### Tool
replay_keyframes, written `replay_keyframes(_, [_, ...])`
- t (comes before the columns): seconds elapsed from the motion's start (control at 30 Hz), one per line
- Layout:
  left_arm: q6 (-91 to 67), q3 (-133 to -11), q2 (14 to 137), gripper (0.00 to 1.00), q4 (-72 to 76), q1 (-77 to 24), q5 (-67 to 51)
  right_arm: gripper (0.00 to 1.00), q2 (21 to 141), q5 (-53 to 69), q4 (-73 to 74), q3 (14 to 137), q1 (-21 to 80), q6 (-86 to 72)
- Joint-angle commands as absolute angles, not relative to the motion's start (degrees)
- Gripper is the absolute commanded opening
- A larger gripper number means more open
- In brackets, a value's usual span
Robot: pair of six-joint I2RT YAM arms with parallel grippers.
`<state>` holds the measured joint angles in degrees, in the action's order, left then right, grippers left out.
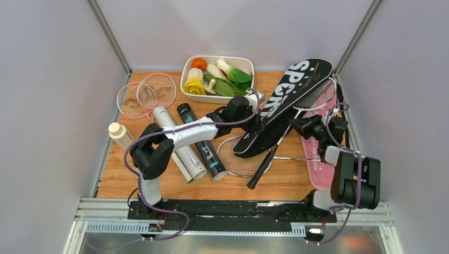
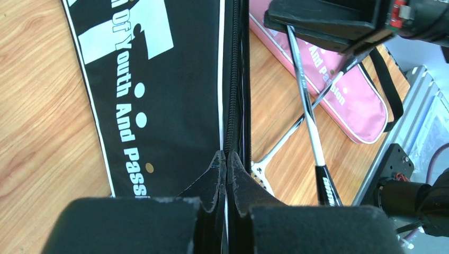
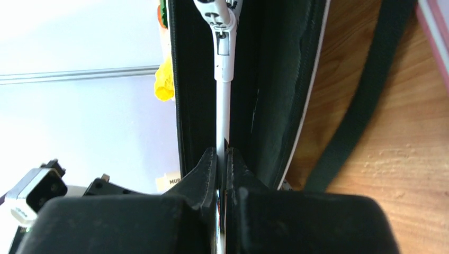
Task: Pack up the badminton gear
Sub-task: Place the racket in the racket bag.
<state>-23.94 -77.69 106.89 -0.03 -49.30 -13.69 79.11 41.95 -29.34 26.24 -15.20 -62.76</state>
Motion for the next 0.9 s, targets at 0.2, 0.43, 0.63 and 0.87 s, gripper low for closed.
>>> replay_keyframes(0.2, [-26.7,-76.1,103.0,0.0,7.7,-49.3,-18.7,0.0,86.6,43.4,-38.4,33.1,-12.6,-62.6])
replay_keyframes(0.43, [-25.3,-76.1,103.0,0.0,6.5,-49.3,-18.9,0.0,91.0,40.1,-36.4,35.6,-11.0,-60.0])
replay_keyframes(0.63, [-25.1,-72.8,100.6,0.0,6.1,-49.4,-18.3,0.0,94.8,37.7,-41.6,36.7,-11.1,-65.9])
replay_keyframes(0.87, [-26.4,-69.4,98.0,0.0,8.1,-49.4,-19.5,0.0,95.9,33.2,-41.0,38.4,-11.0,-65.3])
